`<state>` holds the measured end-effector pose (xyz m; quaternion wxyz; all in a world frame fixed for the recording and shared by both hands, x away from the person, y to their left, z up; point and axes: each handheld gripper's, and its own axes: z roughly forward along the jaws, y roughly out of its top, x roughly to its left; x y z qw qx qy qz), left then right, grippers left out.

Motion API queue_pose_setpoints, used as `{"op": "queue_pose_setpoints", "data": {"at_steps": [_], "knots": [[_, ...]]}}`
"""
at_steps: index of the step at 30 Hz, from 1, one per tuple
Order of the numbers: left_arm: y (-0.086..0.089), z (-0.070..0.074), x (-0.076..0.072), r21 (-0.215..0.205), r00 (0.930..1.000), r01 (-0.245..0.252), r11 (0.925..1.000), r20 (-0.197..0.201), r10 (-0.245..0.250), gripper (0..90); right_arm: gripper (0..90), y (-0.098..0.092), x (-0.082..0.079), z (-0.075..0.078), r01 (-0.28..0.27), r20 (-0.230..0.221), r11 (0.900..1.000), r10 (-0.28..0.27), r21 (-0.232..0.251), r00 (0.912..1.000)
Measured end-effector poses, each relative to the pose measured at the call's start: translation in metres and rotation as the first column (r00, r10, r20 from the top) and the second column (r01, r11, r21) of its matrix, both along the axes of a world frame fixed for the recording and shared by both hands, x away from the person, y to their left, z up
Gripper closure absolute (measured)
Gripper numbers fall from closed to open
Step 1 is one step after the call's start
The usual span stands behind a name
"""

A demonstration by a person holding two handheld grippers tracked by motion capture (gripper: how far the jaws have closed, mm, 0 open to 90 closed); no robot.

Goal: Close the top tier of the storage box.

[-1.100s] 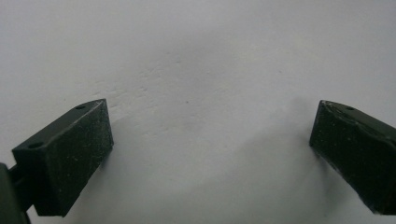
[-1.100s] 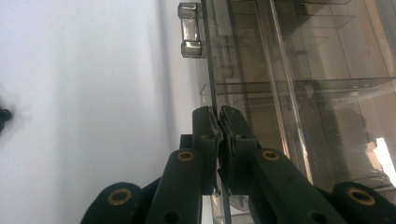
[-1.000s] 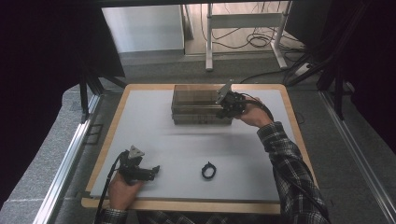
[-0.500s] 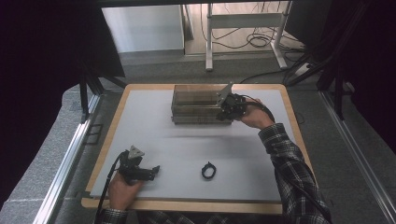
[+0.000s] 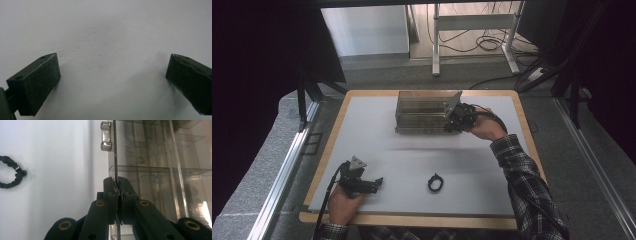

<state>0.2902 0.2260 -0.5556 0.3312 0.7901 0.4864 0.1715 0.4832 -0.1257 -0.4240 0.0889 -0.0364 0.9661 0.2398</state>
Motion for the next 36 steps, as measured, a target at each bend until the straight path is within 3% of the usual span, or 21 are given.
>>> {"op": "queue_pose_setpoints", "data": {"at_steps": [36], "knots": [[0.0,0.0,0.0,0.0,1.0,0.0,1.0,0.0,0.0,0.0,86.7,-0.001,-0.017,-0.002,-0.046,0.005,0.999,0.046,-0.021,0.9989]]}}
